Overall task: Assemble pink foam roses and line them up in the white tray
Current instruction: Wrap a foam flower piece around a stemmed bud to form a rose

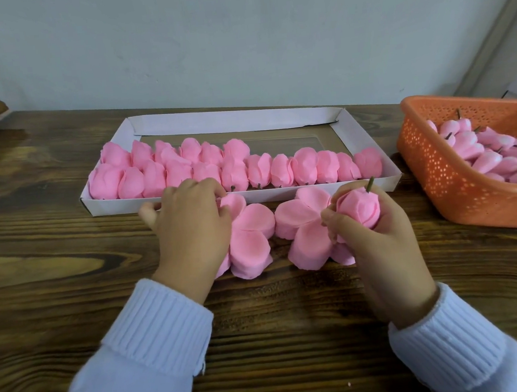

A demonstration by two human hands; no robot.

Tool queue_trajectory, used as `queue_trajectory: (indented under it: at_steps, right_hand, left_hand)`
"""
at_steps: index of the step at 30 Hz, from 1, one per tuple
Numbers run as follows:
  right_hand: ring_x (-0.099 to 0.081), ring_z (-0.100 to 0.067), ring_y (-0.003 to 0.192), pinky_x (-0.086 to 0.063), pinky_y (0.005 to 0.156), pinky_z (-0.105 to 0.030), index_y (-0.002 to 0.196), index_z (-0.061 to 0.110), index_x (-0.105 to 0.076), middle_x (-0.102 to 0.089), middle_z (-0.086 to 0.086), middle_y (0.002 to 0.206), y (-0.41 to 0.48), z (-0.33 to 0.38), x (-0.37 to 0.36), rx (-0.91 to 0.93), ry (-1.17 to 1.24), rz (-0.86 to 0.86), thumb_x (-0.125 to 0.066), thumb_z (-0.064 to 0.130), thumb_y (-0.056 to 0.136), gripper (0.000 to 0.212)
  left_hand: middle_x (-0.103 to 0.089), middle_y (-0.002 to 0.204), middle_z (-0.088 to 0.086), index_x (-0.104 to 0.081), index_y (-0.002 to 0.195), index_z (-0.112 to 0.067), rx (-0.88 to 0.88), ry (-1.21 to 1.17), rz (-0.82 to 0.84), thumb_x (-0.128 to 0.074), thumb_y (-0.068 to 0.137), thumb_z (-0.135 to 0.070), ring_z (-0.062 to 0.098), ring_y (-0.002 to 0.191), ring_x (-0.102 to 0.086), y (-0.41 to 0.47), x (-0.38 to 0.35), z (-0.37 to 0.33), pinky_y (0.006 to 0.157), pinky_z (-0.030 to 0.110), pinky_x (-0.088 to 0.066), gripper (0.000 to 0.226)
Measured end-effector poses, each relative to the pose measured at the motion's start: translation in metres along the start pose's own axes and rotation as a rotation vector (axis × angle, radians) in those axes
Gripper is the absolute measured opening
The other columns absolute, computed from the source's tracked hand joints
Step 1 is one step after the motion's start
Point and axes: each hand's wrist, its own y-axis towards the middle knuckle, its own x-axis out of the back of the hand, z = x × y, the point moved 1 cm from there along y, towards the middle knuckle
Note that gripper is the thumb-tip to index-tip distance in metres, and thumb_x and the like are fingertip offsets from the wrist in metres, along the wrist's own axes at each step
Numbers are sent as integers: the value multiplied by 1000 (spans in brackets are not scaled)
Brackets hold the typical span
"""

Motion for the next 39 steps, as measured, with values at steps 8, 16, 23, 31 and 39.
queue_trajectory:
  at_steps: [8, 16, 23, 31, 39]
  right_hand:
    - [-58, -8, 67, -50, 63, -23, 74, 29, -63, -61, 7, 68, 1, 0, 0, 11, -20, 3, -66, 14, 73, 16]
    - [-58, -7, 66, -49, 61, -22, 75, 34, -64, -61, 9, 67, 0, 0, 0, 3, -30, -8, -66, 17, 72, 17]
    - [-58, -6, 67, -50, 63, -21, 75, 34, -64, -61, 9, 69, 0, 0, 0, 6, -28, 5, -66, 16, 73, 18]
    - [-58, -5, 66, -49, 60, -20, 75, 34, -65, -61, 9, 67, 0, 0, 0, 14, -33, -4, -66, 18, 73, 17]
    - [-58, -5, 66, -49, 59, -20, 75, 34, -64, -62, 9, 68, 0, -2, 0, 14, -35, -3, -67, 18, 73, 16]
  left_hand:
    - [-59, 89, -12, -65, 89, -34, -38, -20, -26, -64, 88, -27, 20, 99, -51, -2, 0, -2, 65, 29, -4, 6]
    - [-63, 80, -7, -65, 95, -29, -81, -75, -63, -41, 98, -29, 17, 83, -47, -2, -3, 0, 67, 30, -8, 25]
    - [-69, 89, -11, -65, 94, -33, -65, -152, -26, -51, 95, -41, 19, 96, -54, -1, -4, 0, 68, 30, -8, 16]
    - [-68, 88, -12, -64, 92, -34, -69, -164, -43, -52, 94, -45, 19, 95, -55, 0, -4, 1, 68, 30, -8, 16]
    - [-68, 81, -10, -65, 92, -31, -105, -49, -94, -53, 92, -30, 20, 89, -56, -1, -1, 0, 67, 28, -5, 12]
